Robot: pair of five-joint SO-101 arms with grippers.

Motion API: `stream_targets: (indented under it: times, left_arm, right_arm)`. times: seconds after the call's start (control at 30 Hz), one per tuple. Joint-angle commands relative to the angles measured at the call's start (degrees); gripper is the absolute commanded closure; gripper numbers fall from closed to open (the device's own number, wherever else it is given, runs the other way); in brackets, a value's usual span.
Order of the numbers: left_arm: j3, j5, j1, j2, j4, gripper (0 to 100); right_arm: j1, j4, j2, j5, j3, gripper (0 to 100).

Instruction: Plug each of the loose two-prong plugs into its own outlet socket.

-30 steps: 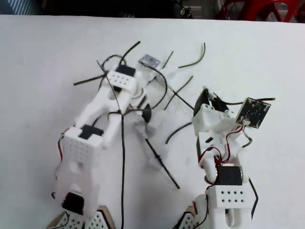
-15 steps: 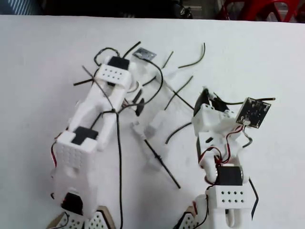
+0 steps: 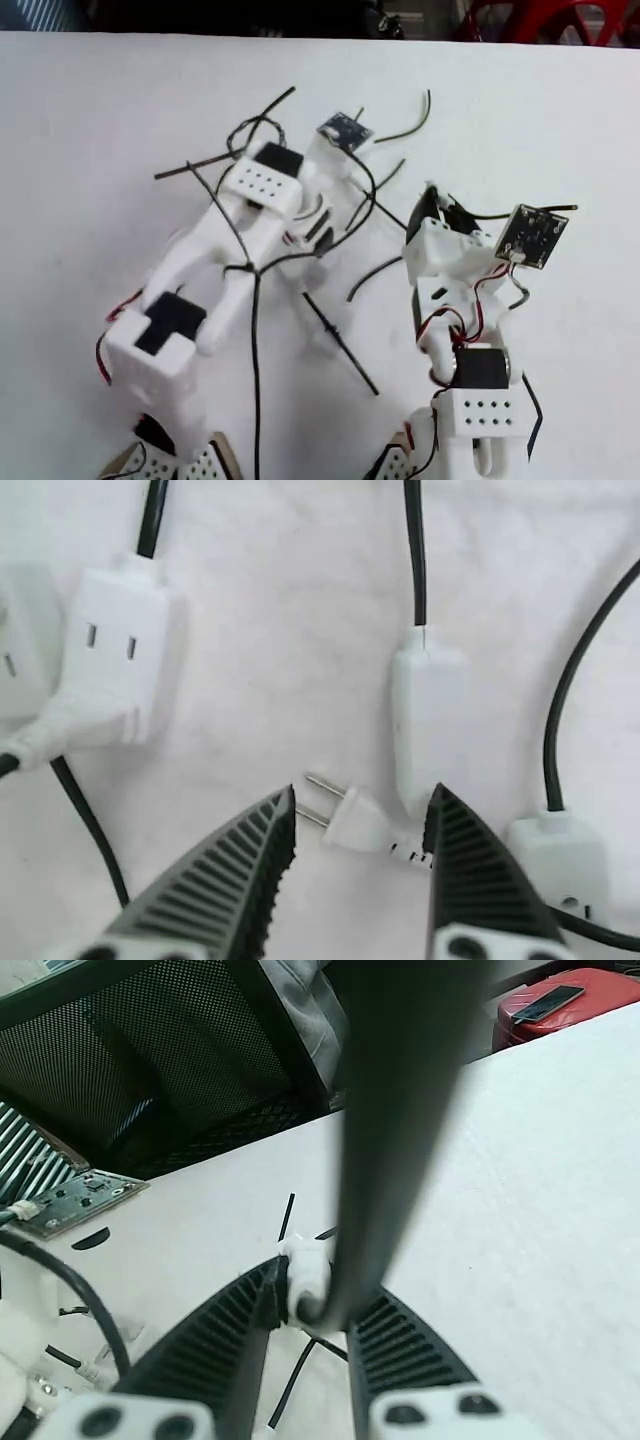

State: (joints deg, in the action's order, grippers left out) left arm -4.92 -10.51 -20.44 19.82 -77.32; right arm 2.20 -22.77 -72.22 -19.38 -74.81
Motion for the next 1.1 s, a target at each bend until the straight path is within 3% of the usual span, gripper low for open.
stream_targets:
  times: [0.0, 0.3, 0.63, 1.07]
  left_arm:
    - [5.8, -0.6, -0.6, -6.1, 6.6, 78]
    - [5.4, -0.6, 1.3, 1.8, 11.1, 78]
    - [-19.6, -0.5, 10.5, 18.8, -3.2, 78]
    - [-17.9, -0.2, 9.5, 8.9, -7.8, 78]
  right_arm:
    - [-0.1, 1.3, -1.0, 0.3, 0.4, 98.1]
    - [-0.1, 1.0, -1.0, 0.3, 0.4, 98.1]
    - [-0.1, 0.9, -1.0, 0.3, 0.4, 98.1]
    - [2.9, 1.3, -1.0, 3.2, -0.9, 98.1]
